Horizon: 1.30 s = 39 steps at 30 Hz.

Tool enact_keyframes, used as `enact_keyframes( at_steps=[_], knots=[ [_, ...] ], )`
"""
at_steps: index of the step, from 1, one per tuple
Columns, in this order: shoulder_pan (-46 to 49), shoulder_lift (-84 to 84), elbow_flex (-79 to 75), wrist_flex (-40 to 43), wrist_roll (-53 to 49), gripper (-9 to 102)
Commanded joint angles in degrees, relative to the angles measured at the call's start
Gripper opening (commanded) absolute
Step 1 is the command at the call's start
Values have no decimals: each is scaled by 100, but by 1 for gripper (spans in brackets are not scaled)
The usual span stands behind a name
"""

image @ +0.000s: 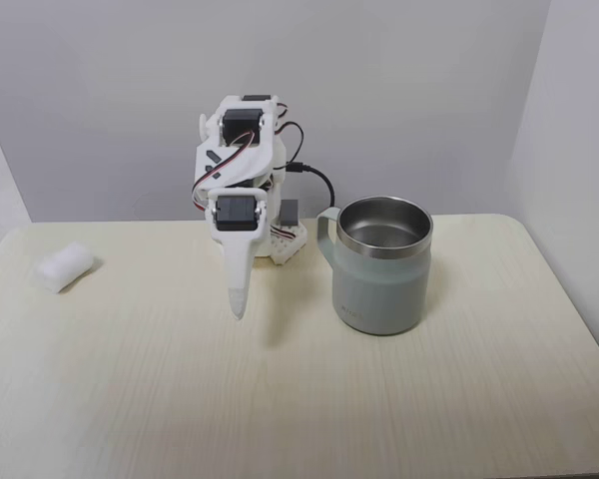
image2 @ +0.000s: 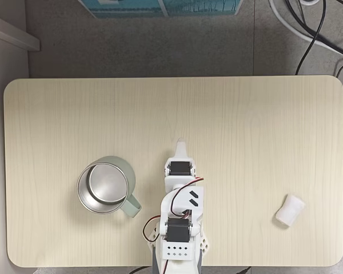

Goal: Grasp a dressing and put it in the cup.

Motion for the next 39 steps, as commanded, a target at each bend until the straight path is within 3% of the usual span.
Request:
enact_keyframes(
  at_steps=[1,25,39],
  knots=[
    [325,-70,158,-70,413,0],
    [264,-70,264,-35,334,0],
    [791,299,3797,1485,-431,1]
  ],
)
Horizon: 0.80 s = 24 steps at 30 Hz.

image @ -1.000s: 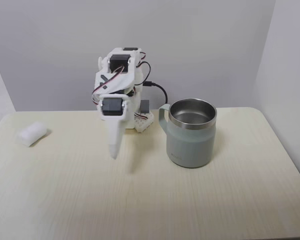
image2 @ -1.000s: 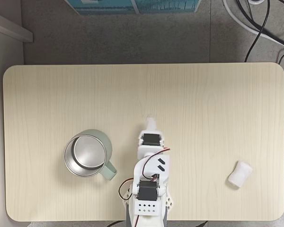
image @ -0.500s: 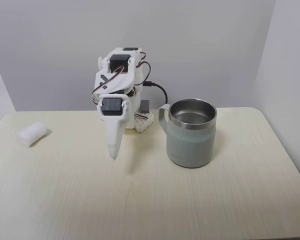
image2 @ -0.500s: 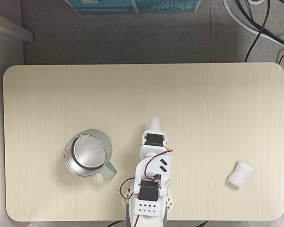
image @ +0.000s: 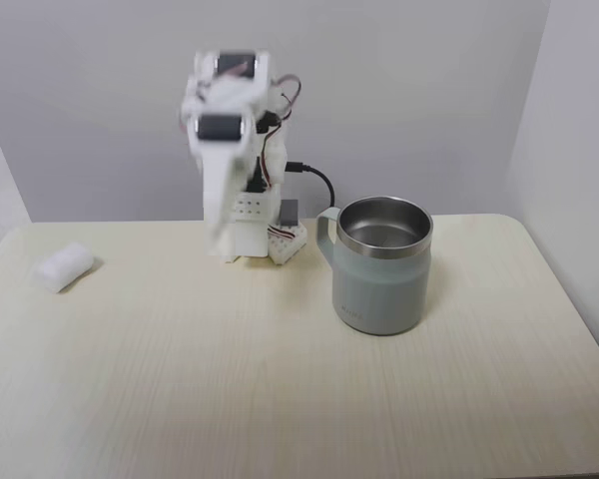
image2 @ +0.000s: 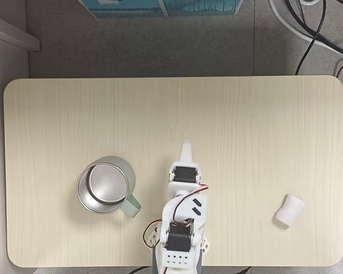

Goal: Grasp a dressing and put it in the cup.

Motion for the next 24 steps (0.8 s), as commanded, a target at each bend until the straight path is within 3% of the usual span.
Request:
enact_keyframes(
  at_steps=[1,9,14,24],
  knots=[
    [352,457,1327,413,-272,1],
    [1564,2584,3814,1819,-1362,4],
    [2329,4078,5168,3023,-2909,8],
    [4025,6047,6021,3955,-6047,25]
  ],
)
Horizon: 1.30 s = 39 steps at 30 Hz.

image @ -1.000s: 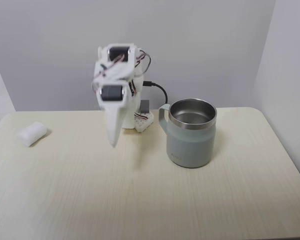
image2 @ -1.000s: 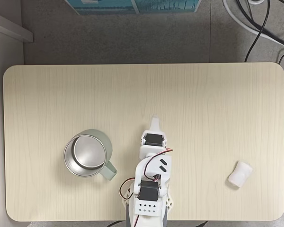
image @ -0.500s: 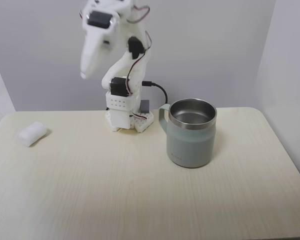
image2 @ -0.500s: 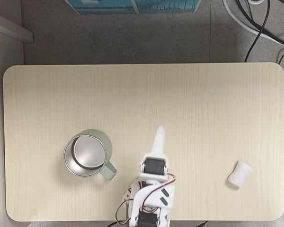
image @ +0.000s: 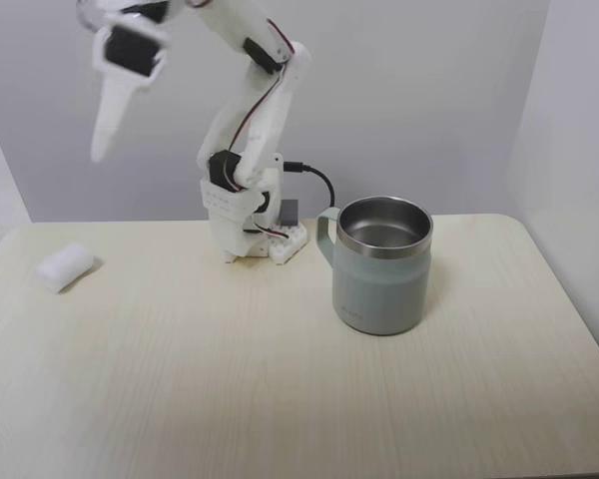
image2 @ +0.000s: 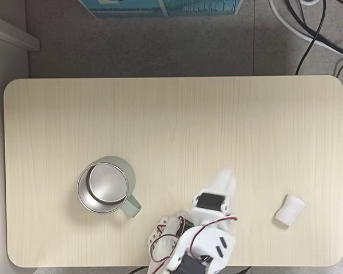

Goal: Grasp a dressing and put it in the cup.

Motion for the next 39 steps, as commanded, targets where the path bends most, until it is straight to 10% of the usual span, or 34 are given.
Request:
enact_keyframes(
  at_steps=[1,21,39],
  knots=[
    [554,826,483,352,-976,26],
    [2988,2707,-712,-984,-4456,26],
    [3656,4359,-1459,-3357,-4913,27]
  ],
)
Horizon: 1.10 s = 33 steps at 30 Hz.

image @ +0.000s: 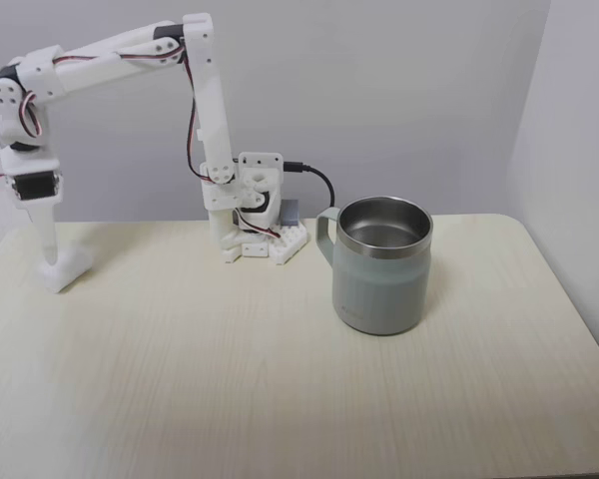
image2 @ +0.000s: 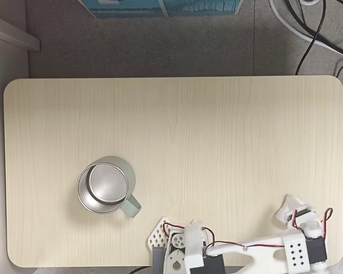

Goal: Grasp a dressing and put it in the cup.

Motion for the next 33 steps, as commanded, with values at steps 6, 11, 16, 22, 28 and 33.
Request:
enact_keyframes(
  at_steps=[6,11,16,22,28,33],
  knots=[
    [88,-88,-1169,-1318,-211,28],
    [132,-141,-1740,-1978,-308,27],
    [123,-123,-1749,-1995,-264,19],
    [44,-149,-1705,-1934,-53,0],
    [-97,-439,-1441,-1310,202,0],
    [-431,-1055,-668,-167,1011,0]
  ],
)
